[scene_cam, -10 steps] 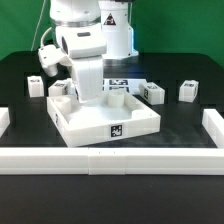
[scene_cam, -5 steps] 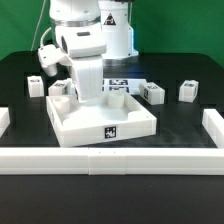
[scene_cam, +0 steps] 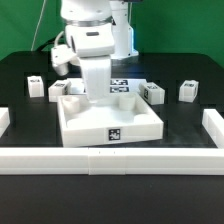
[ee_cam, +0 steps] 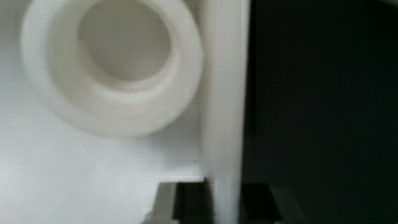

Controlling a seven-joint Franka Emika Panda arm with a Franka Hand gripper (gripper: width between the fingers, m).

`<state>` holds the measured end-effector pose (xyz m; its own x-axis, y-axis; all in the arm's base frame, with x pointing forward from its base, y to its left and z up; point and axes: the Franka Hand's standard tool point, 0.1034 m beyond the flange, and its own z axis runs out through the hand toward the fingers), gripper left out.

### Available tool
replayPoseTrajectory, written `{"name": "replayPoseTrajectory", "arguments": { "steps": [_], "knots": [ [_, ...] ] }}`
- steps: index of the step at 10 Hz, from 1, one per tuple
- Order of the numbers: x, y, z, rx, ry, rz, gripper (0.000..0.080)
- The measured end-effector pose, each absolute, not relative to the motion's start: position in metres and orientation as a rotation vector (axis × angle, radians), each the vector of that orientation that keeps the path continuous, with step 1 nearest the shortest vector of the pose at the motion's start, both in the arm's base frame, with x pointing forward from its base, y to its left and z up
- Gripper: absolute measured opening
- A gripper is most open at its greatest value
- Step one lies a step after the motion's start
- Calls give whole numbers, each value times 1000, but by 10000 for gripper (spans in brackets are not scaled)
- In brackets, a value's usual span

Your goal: Assemble one leg

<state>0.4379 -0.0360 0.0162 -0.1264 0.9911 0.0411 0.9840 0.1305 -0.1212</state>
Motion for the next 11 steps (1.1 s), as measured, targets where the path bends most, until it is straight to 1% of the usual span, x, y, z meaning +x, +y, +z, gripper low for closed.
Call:
{"name": "replayPoseTrajectory", "arguments": {
  "steps": [1, 3, 5, 7, 9, 11],
  "knots": [
    [442, -20, 15, -2044, -2239, 94, 62],
    [454, 1, 16, -2099, -2205, 83, 62],
    [469, 32, 17, -2201, -2125, 64, 62],
    [481, 43, 18, -2227, -2103, 65, 62],
    [486, 61, 16, -2247, -2088, 56, 62],
    [490, 60, 17, -2236, -2093, 72, 62]
  ]
}}
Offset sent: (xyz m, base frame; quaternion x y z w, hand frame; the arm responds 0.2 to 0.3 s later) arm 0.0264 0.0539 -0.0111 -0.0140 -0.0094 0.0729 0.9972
